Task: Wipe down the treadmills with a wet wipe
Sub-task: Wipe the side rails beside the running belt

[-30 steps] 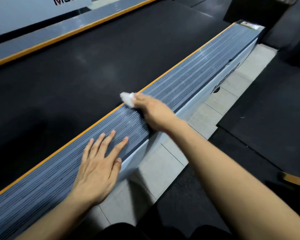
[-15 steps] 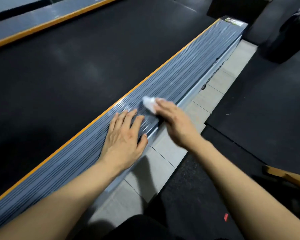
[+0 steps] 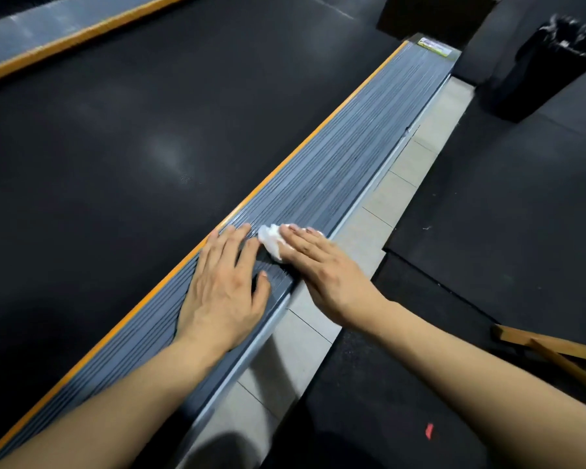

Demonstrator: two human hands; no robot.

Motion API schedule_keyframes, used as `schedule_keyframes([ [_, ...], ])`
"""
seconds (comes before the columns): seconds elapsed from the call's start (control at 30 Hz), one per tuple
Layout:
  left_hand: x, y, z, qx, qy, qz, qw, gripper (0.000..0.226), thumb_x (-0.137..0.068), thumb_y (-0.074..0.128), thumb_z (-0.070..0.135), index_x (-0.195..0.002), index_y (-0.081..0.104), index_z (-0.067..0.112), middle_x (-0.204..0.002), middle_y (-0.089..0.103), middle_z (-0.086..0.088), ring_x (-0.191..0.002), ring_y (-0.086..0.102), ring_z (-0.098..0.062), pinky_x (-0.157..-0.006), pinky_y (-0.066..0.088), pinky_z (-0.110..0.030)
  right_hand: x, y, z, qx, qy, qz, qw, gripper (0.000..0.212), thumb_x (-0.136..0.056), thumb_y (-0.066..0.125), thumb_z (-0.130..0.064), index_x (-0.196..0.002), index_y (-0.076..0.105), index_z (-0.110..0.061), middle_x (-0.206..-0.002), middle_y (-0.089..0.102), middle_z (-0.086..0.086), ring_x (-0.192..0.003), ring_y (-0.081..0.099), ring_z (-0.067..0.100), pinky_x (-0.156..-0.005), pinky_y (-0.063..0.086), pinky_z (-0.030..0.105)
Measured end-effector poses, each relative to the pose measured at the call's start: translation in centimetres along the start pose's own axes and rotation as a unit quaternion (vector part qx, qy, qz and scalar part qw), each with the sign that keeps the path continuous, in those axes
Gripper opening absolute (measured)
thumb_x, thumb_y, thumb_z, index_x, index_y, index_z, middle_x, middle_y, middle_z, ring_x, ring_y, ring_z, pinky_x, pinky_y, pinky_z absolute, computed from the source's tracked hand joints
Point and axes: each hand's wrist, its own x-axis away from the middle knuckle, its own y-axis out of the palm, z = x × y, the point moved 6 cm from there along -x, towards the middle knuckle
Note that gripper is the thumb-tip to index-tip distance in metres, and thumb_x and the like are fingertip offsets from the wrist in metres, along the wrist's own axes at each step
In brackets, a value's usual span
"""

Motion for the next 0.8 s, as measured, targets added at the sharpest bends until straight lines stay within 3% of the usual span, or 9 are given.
schedule_keyframes([
  [0.1,0.1,0.0,-0.2,0.014,0.002,0.001,1.000,0.050,-0.097,0.039,0.031,-0.139,0.050,0.007,-0.152,0.044,-0.014,-0.146,0.036,-0.032,-0.125,0.021,-0.050,-0.8,-0.8,2.0,0.001,-0.007,-0.033,0.999,0.056,-0.095,0.043,-0.001,-0.150,0.043,-0.010,-0.160,0.035,0.008,-0.151,0.027,0.021,-0.125,0.019,0.039],
  [0.27,0.2,0.2,-0.4,0.024,0.002,0.012,1.000,0.050,-0.098,0.039,0.031,-0.142,0.052,0.011,-0.155,0.043,-0.007,-0.148,0.035,-0.026,-0.124,0.024,-0.049,-3.7,-3.1,11.0,0.010,0.204,0.063,0.977,0.057,-0.094,0.044,0.006,-0.148,0.048,-0.011,-0.159,0.036,0.009,-0.149,0.030,0.025,-0.126,0.015,0.037],
  [0.33,0.1,0.3,-0.5,0.015,-0.002,0.011,1.000,0.050,-0.098,0.038,0.033,-0.142,0.052,0.014,-0.155,0.043,-0.004,-0.148,0.035,-0.024,-0.124,0.026,-0.049,-5.1,-2.8,11.7,0.024,0.263,0.086,0.960,0.054,-0.092,0.043,0.003,-0.143,0.053,-0.013,-0.155,0.043,0.011,-0.142,0.041,0.031,-0.121,0.026,0.044],
  [0.37,0.0,0.3,-0.5,0.011,-0.004,0.010,1.000,0.050,-0.098,0.039,0.033,-0.141,0.053,0.014,-0.154,0.044,-0.004,-0.147,0.037,-0.025,-0.123,0.027,-0.049,-5.9,-2.3,10.5,0.021,0.248,0.096,0.964,0.051,-0.091,0.045,0.000,-0.138,0.057,-0.015,-0.149,0.048,0.011,-0.132,0.048,0.034,-0.113,0.036,0.046],
  [0.43,0.1,0.4,-0.6,0.005,-0.013,0.012,1.000,0.049,-0.097,0.039,0.032,-0.139,0.055,0.013,-0.152,0.046,-0.006,-0.145,0.039,-0.028,-0.121,0.031,-0.051,-7.1,-0.5,5.1,-0.018,0.117,0.071,0.990,0.051,-0.092,0.044,-0.009,-0.140,0.056,-0.021,-0.145,0.052,0.006,-0.125,0.053,0.031,-0.108,0.040,0.042],
  [0.53,0.3,0.5,-1.0,0.034,-0.044,0.003,0.998,0.051,-0.095,0.037,0.031,-0.139,0.056,0.012,-0.149,0.044,-0.007,-0.143,0.041,-0.033,-0.111,0.043,-0.054,-6.6,1.3,-0.4,-0.086,-0.011,-0.034,0.996,0.058,-0.092,0.032,-0.017,-0.147,0.049,-0.012,-0.154,0.044,0.011,-0.143,0.041,0.027,-0.122,0.022,0.034],
  [0.6,0.4,0.4,-1.1,0.051,-0.056,0.003,0.997,0.051,-0.095,0.035,0.030,-0.140,0.055,0.017,-0.149,0.042,-0.004,-0.144,0.040,-0.033,-0.107,0.047,-0.054,-7.9,1.1,2.4,-0.082,-0.002,-0.054,0.995,0.062,-0.089,0.028,-0.015,-0.147,0.049,-0.011,-0.155,0.044,0.011,-0.143,0.040,0.025,-0.123,0.017,0.025],
  [0.7,0.4,0.2,-1.0,0.055,-0.059,0.012,0.997,0.049,-0.096,0.034,0.031,-0.139,0.055,0.022,-0.149,0.043,0.001,-0.146,0.038,-0.030,-0.109,0.047,-0.052,-10.5,-0.9,10.1,-0.020,0.091,-0.015,0.996,0.065,-0.089,0.026,-0.014,-0.152,0.041,-0.021,-0.159,0.038,0.002,-0.144,0.038,0.023,-0.120,0.027,0.034],
  [0.8,0.5,0.0,-1.0,0.057,-0.070,0.009,0.996,0.049,-0.096,0.032,0.032,-0.138,0.055,0.025,-0.149,0.042,0.004,-0.147,0.035,-0.028,-0.110,0.045,-0.048,-11.9,-2.9,12.5,0.007,0.178,0.003,0.984,0.051,-0.089,0.037,0.001,-0.135,0.053,-0.014,-0.140,0.049,0.006,-0.123,0.050,0.032,-0.099,0.042,0.038],
])
